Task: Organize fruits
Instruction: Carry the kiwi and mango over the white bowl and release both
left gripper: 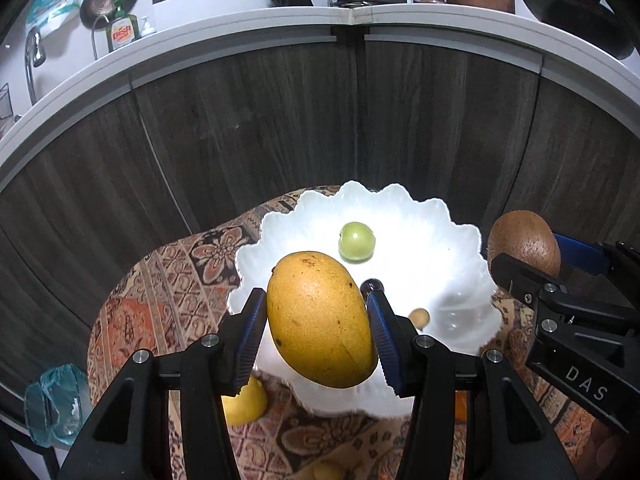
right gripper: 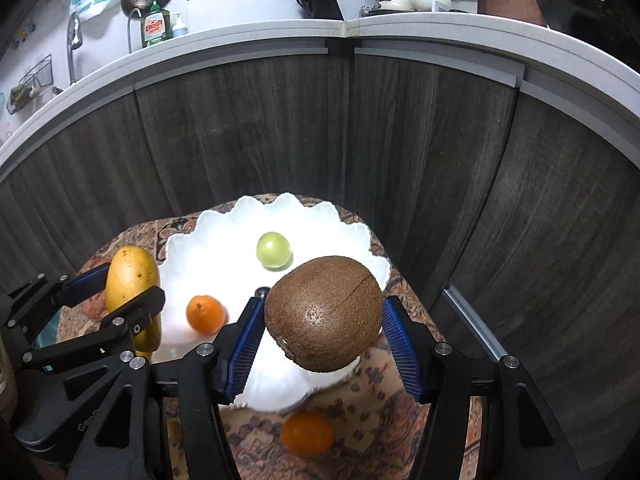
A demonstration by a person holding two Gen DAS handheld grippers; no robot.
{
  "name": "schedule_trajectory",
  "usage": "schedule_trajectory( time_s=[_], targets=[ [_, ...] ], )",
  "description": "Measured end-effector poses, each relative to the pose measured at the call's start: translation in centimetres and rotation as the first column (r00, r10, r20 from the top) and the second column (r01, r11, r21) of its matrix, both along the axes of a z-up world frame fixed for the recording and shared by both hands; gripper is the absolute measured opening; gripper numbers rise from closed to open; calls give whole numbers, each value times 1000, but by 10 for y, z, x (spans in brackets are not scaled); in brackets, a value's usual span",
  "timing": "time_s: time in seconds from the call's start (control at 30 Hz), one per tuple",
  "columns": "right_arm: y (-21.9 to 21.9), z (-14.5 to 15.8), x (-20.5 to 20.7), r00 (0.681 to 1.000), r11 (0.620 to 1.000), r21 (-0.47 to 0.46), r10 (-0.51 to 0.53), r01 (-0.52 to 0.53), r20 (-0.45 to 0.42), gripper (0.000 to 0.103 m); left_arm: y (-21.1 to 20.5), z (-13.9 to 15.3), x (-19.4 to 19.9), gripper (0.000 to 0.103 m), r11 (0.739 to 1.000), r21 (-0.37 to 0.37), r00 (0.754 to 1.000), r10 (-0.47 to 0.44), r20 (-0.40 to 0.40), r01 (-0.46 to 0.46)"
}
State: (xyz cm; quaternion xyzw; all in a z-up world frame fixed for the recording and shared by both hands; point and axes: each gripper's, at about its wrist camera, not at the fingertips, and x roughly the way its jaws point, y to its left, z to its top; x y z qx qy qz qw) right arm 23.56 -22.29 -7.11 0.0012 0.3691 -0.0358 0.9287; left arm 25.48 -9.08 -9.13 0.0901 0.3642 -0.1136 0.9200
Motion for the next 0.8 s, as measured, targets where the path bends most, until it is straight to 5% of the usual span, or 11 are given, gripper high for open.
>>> schedule_trajectory(
  time_s=[0.8],
  targets=[
    [-12, -53, 61, 992, 1000, 13, -19, 20, -122, 61, -9, -43, 60, 51, 999, 50, 1000, -1, -2, 1]
  ],
)
